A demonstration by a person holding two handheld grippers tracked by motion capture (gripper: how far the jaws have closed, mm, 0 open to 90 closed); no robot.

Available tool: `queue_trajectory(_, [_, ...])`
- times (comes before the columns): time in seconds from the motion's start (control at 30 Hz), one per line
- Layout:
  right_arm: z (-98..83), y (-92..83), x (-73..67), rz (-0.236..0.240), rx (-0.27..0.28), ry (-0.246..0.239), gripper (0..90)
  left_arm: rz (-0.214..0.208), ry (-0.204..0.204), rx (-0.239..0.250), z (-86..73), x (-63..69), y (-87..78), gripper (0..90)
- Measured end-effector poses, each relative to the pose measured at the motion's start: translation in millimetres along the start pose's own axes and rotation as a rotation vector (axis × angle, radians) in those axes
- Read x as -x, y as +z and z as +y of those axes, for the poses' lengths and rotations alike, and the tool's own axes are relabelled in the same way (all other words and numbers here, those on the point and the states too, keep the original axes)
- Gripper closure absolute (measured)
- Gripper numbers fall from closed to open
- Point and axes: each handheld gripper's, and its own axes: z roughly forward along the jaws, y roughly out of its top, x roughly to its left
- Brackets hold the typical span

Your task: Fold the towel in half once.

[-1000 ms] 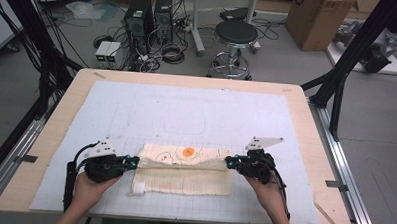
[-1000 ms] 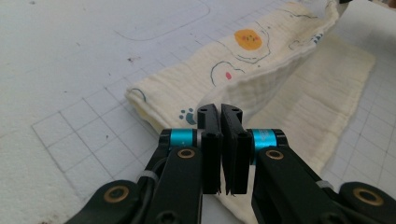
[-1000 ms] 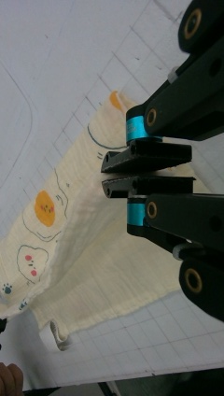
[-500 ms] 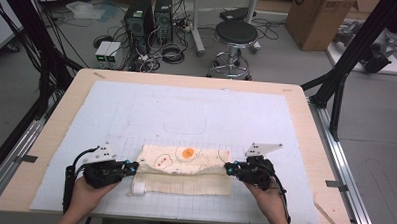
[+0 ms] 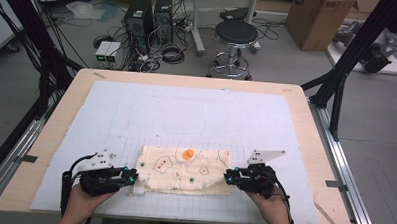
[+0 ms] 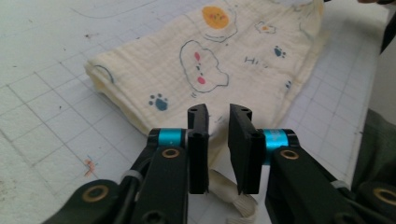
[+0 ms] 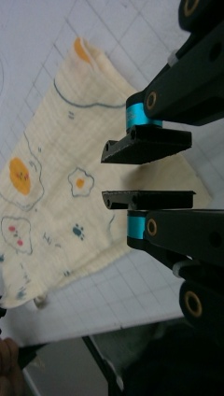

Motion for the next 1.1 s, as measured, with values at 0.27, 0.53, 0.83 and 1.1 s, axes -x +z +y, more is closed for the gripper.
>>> queue_trajectory(0.27, [-0.6, 8.2, -8.7, 0.029, -0.065, -0.06, 68.5, -0.016, 0.013, -0.034, 2.1, 2.3, 11.8, 69.2])
queue_trajectory(0.53, [-11.7, 17.7, -10.5, 0.025, -0.126, -0.112, 64.0, -0.031, 0.045, -0.097, -3.5, 3.9, 17.9, 69.2])
queue_trajectory(0.83, [-16.3, 15.5, -7.1, 0.022, -0.134, -0.097, 79.0, -0.006, 0.051, -0.151, -7.2, 2.8, 23.9, 71.8])
queue_trajectory(1.1, [-13.3, 12.3, -7.0, 0.018, -0.108, -0.094, 85.2, 0.008, 0.051, -0.157, -7.4, 1.7, 24.6, 75.6])
